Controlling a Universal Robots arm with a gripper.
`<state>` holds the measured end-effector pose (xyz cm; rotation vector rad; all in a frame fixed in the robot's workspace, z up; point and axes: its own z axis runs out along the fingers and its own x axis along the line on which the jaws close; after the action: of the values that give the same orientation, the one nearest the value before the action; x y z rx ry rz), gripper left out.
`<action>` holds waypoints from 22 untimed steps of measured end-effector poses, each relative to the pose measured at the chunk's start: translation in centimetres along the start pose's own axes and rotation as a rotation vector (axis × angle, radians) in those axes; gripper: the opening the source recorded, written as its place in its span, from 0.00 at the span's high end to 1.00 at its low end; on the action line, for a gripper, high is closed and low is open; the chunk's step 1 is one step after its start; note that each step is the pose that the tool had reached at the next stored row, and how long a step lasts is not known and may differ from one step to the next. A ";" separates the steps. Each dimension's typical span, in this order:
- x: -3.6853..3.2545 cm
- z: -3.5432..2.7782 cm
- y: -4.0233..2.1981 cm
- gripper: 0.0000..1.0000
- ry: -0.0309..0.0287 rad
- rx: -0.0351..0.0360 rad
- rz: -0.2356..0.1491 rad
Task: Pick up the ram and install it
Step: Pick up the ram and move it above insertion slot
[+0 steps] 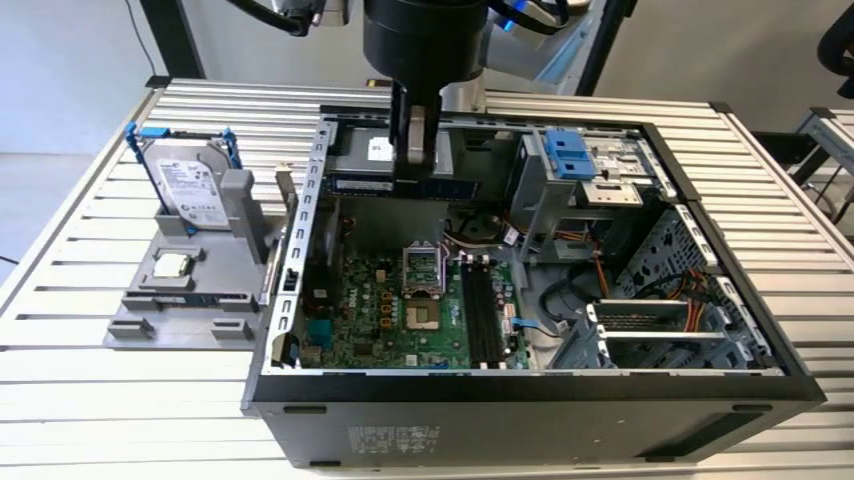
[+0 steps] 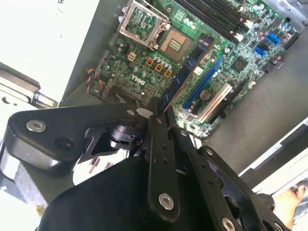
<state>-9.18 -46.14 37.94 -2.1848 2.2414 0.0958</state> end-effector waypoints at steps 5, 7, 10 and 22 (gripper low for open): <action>-0.18 -0.02 -0.73 1.00 0.0000 0.0006 0.000; -0.22 -0.03 -1.09 1.00 0.0000 0.0006 0.000; -0.27 -0.06 -1.81 1.00 0.0000 0.0006 0.000; -0.37 -0.15 -4.58 1.00 0.0000 0.0006 0.000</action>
<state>-4.58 -45.89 37.94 -2.1845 2.2411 0.0951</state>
